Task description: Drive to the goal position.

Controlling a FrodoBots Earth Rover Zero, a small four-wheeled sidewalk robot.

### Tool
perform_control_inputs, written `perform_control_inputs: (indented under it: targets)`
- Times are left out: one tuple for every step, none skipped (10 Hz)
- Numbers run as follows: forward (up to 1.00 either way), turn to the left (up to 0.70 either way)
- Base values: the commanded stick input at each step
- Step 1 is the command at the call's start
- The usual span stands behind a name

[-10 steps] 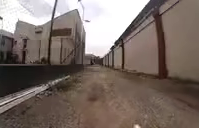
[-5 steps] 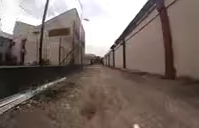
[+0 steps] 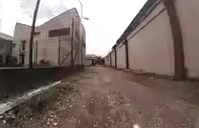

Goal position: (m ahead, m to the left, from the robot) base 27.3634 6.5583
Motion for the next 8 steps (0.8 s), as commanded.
perform_control_inputs:
  targets:
    - [1.0, 0.0]
    - [1.0, 0.0]
    - [1.0, 0.0]
    - [1.0, 0.0]
    - [1.0, 0.0]
    - [1.0, 0.0]
    - [1.0, 0.0]
    - [1.0, 0.0]
